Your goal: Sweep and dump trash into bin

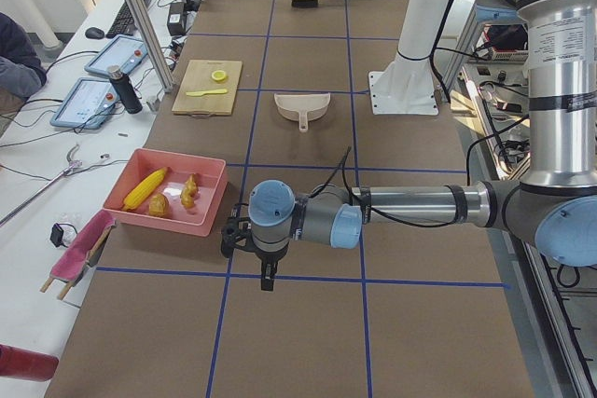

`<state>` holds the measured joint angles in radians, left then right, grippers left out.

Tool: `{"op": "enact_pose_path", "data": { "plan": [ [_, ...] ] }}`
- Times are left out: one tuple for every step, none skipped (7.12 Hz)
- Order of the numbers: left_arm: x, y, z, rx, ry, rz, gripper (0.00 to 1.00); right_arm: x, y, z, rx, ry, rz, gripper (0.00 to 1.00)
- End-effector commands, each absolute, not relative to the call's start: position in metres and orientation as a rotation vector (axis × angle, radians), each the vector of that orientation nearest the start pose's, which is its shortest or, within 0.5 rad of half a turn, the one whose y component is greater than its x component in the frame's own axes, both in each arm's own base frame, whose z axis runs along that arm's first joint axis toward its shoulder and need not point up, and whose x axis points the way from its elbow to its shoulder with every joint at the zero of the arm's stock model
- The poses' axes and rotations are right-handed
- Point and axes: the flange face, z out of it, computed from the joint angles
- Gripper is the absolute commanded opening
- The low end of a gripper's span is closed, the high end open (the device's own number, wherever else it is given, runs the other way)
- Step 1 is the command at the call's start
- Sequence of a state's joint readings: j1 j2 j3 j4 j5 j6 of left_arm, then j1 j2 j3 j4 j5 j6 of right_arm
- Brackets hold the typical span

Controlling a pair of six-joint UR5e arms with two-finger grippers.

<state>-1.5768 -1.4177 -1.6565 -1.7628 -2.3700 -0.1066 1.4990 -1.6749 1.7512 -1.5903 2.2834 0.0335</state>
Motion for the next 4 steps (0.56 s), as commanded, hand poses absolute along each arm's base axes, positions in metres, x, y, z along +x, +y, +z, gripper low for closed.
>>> {"op": "enact_pose_path", "data": {
  "plan": [
    [-0.0937,-0.3938,0.6927,0.046,0.805,-0.16,0.99,0.0426,-0.4417,0.6281,0.034,-0.694,-0.094,1.0],
    [-0.0949,-0.3931,0.6911,0.05,0.807,-0.162,0.99,0.043,-0.4422,0.6293,0.028,-0.69,-0.082,1.0],
    [-0.0954,-0.3919,0.69,0.053,0.807,-0.161,0.99,0.043,-0.4422,0.63,0.027,-0.69,-0.081,1.0],
    [-0.0954,-0.3924,0.6845,0.063,0.808,-0.157,0.99,0.043,-0.4422,0.63,0.027,-0.69,-0.081,1.0]
  ]
}}
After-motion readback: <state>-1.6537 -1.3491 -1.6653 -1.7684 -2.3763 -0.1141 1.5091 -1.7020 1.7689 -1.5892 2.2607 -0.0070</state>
